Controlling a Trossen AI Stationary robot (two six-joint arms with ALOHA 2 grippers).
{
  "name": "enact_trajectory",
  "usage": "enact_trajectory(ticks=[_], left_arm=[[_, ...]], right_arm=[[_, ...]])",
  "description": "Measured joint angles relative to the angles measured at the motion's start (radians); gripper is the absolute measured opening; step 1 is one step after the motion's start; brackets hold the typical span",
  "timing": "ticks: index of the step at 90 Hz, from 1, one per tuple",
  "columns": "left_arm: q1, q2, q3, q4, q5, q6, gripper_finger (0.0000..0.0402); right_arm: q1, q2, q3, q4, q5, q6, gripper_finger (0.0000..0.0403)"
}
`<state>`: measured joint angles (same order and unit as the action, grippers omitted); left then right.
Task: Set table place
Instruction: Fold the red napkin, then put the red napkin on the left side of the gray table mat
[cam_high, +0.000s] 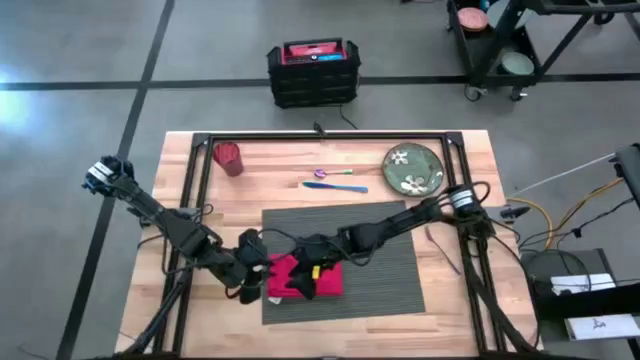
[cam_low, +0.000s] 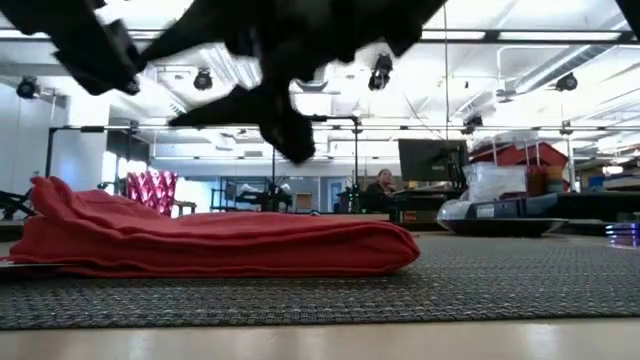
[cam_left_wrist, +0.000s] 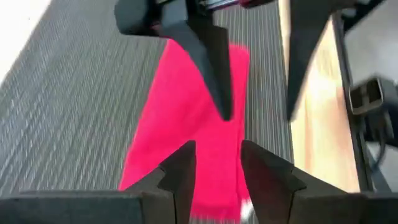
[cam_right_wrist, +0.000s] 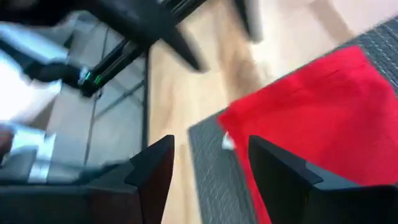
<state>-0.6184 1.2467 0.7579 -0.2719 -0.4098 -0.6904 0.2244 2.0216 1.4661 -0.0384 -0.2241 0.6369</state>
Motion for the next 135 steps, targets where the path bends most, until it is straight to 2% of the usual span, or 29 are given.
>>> enact_trajectory(ticks=[6,12,17,23,33,45,54,66,82,95,104,121,135], left_arm=[[0.003,0.034,-0.050,0.151,0.001,0.026,0.0114],[0.010,0.079,-0.096,0.247,0.000,0.050,0.0114],[0.011,0.116,-0.124,0.305,0.003,0.061,0.0114],[0.013,0.157,-0.151,0.299,0.001,0.061,0.0114],[0.010,0.226,-0.185,0.298,0.015,0.026,0.0114],[0.003,0.267,-0.202,0.319,0.083,-0.058,0.0114],[-0.006,0.282,-0.205,0.333,0.094,-0.084,0.0114],[-0.008,0.256,-0.201,0.322,0.095,-0.082,0.0114],[-0.009,0.140,-0.142,0.335,0.061,-0.053,0.0114],[-0.007,0.132,-0.130,0.329,0.083,-0.013,0.0114],[-0.007,0.176,-0.149,0.328,0.109,-0.031,0.0114],[-0.007,0.285,-0.160,0.332,0.200,-0.107,0.0114],[-0.010,0.343,-0.152,0.357,0.228,-0.143,0.0114]], right_arm=[[0.019,-0.040,-0.001,-0.114,0.039,-0.130,0.0195],[0.063,-0.059,-0.022,-0.222,0.154,-0.235,0.0192],[0.096,-0.054,-0.048,-0.220,0.247,-0.284,0.0188],[0.119,-0.035,-0.098,-0.167,0.289,-0.333,0.0183],[0.129,0.009,-0.167,-0.054,0.310,-0.337,0.0174],[0.131,0.036,-0.210,-0.044,0.326,-0.293,0.0162],[0.134,0.034,-0.248,-0.026,0.356,-0.297,0.0154],[0.130,0.022,-0.256,-0.024,0.355,-0.296,0.0145],[0.129,-0.047,-0.208,-0.047,0.350,-0.347,0.0135],[0.114,-0.092,-0.192,-0.030,0.382,-0.422,0.0127],[0.082,-0.076,-0.208,-0.055,0.467,-0.431,0.0120],[0.036,-0.020,-0.244,-0.070,0.451,-0.394,0.0104],[0.035,-0.007,-0.254,-0.090,0.452,-0.394,0.0090]])
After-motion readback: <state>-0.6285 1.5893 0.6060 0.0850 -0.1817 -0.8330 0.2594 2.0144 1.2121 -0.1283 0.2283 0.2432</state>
